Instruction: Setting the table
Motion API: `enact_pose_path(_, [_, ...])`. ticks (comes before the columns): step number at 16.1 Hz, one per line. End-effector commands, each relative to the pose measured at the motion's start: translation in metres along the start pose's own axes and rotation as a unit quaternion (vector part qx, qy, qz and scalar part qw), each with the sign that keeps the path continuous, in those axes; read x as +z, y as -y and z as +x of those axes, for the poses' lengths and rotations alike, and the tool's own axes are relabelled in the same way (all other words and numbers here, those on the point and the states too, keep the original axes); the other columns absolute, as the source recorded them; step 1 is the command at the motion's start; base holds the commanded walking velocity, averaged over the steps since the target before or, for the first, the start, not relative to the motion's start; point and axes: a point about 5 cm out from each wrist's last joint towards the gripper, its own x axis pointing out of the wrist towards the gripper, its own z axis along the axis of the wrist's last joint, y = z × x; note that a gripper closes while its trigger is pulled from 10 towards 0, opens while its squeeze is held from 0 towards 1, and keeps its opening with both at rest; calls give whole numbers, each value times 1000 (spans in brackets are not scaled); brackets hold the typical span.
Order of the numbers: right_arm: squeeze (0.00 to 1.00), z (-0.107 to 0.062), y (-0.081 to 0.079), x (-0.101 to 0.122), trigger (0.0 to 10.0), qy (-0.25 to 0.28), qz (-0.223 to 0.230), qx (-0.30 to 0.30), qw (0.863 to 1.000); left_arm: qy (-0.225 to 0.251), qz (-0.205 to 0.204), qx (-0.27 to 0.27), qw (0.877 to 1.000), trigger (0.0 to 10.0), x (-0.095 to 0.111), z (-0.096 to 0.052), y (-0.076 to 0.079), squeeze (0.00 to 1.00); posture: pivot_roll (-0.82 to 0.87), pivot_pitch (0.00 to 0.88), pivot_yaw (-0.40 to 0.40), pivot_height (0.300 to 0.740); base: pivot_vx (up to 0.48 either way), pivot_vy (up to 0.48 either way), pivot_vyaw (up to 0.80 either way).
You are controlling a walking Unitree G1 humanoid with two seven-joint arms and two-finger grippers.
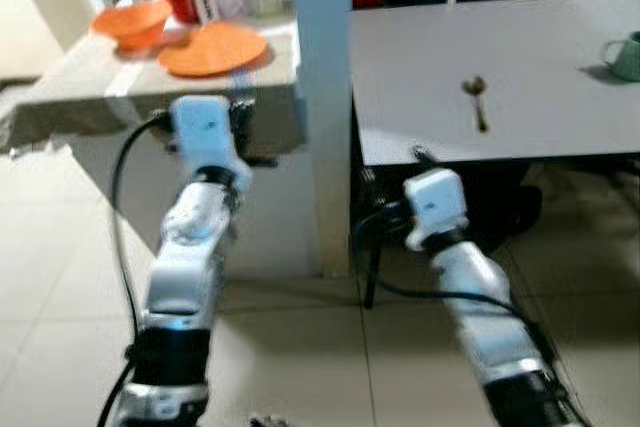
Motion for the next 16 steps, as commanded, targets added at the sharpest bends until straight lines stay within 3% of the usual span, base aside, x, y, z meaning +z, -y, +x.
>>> enact_pose_path(1, [0, -1, 4, 1, 10000, 4, -6, -3, 1000, 8, 2, -4, 1000, 0, 3, 0, 4, 0, -99, 0, 99, 740, 0, -420, 0])
enact_pose_path(16, [0, -6, 3, 1, 10000, 1, -6, -6, 1000, -2, 18, -13, 1000, 0, -1, 4, 9, 0, -118, 0, 112, 740, 291, -363, 0])
